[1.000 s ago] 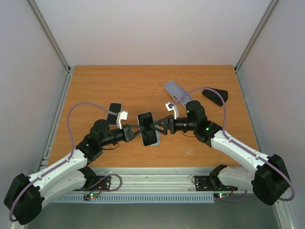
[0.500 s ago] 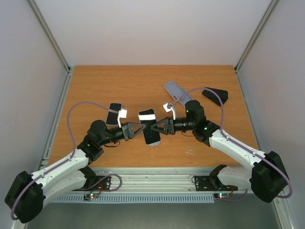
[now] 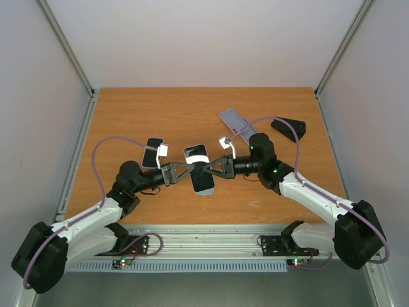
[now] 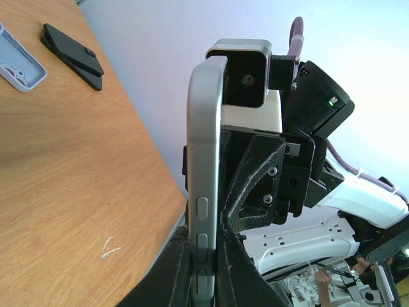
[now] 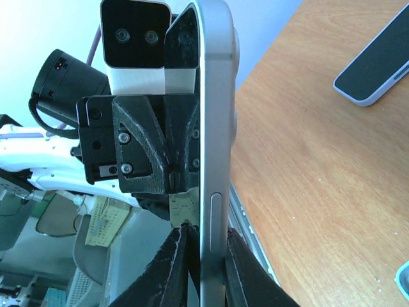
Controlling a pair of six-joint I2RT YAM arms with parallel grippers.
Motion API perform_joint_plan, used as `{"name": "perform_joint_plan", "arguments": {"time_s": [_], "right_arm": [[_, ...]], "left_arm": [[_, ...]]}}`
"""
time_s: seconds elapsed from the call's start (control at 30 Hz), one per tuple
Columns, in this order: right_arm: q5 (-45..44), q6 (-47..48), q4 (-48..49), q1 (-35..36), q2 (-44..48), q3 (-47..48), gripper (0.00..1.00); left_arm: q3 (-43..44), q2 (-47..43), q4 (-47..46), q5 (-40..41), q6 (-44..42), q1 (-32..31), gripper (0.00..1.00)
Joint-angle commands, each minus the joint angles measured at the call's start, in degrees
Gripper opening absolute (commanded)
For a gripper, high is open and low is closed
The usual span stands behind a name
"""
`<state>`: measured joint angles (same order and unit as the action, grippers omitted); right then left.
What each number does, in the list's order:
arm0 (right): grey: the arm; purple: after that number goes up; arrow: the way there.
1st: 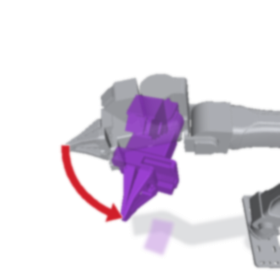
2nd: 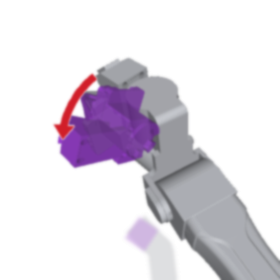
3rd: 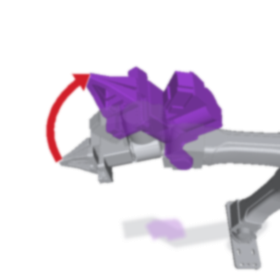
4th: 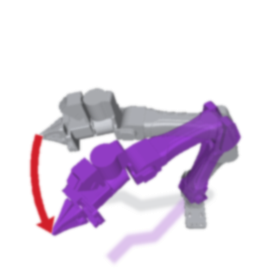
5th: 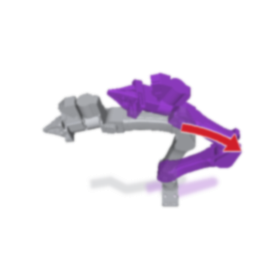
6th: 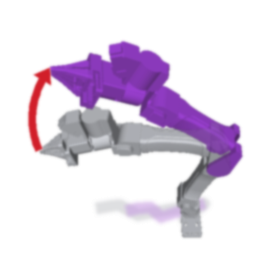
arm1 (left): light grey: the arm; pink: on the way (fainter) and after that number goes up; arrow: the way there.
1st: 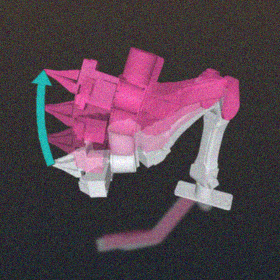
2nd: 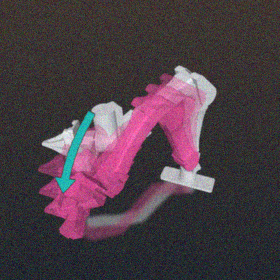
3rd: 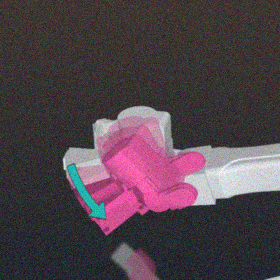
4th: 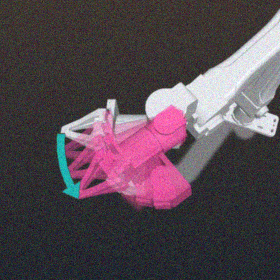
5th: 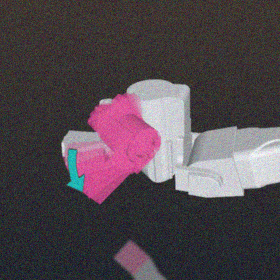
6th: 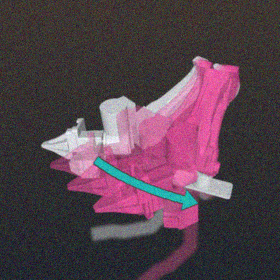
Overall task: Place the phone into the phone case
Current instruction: Pass from the left arm to the right
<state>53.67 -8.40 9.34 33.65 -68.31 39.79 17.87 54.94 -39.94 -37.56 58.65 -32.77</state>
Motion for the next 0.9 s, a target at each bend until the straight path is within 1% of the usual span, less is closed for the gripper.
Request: {"name": "perform_joint_plan", "arguments": {"time_s": [0.0, 0.1, 0.13, 0.17, 0.23, 0.3, 0.4, 0.53, 0.63, 0.7, 0.87], "right_arm": [[-1.29, 0.41, 0.66, 0.36, 0.13, -0.64, 0.01], [-3.11, 0.45, -0.31, 0.36, 0.79, -0.89, 0.01], [-3.92, 0.49, -0.82, 0.36, 1.05, -0.97, 0.01], [-5.08, 0.56, -1.61, 0.36, 1.42, -1.01, 0.01], [-7.43, 0.81, -3.59, 0.36, 2.01, -0.7, 0.01], [-9.62, 0.84, -5.28, 0.34, 2.55, -0.61, 0.01], [-13.17, 0.85, -8.08, 0.35, 2.93, -0.53, 0.01], [-17.95, -0.44, -11.48, 0.45, 2.48, -0.71, 0.01], [-21.44, -2.08, -13.63, 0.52, 0.26, -0.33, 0.01], [-22.64, -3.33, -14.01, 0.61, -1.72, 0.06, 0.01], [-23.97, -6.01, -13.14, 1.51, -6.89, 1.26, 0.01]], "left_arm": [[-0.53, 0.79, -4.56, 1.83, 1.04, 0.35, 0.12], [-0.47, 0.15, -0.75, 2.99, 0.08, 0.43, 0.23], [-0.4, -0.26, 1.0, 3.58, -0.54, 0.43, 0.29], [-0.15, -0.86, 3.78, 4.42, -1.18, 0.43, 0.35], [0.6, -2.47, 10.17, 6.45, -3.24, 0.43, 0.44], [1.58, -4.24, 17.49, 8.84, -5.27, 0.47, 0.49], [3.35, -6.58, 28.43, 13.52, -8.17, 0.43, 0.61], [4.6, -7.38, 36.39, 16.79, -9.86, 0.43, 0.68], [5.85, -5.32, 41.6, 17.82, -10.37, 0.47, 0.73], [6.31, -3.32, 42.04, 17.51, -10.36, 0.41, 0.76], [7.59, 2.08, 41.47, 17.17, -10.2, 0.35, 0.78]]}}
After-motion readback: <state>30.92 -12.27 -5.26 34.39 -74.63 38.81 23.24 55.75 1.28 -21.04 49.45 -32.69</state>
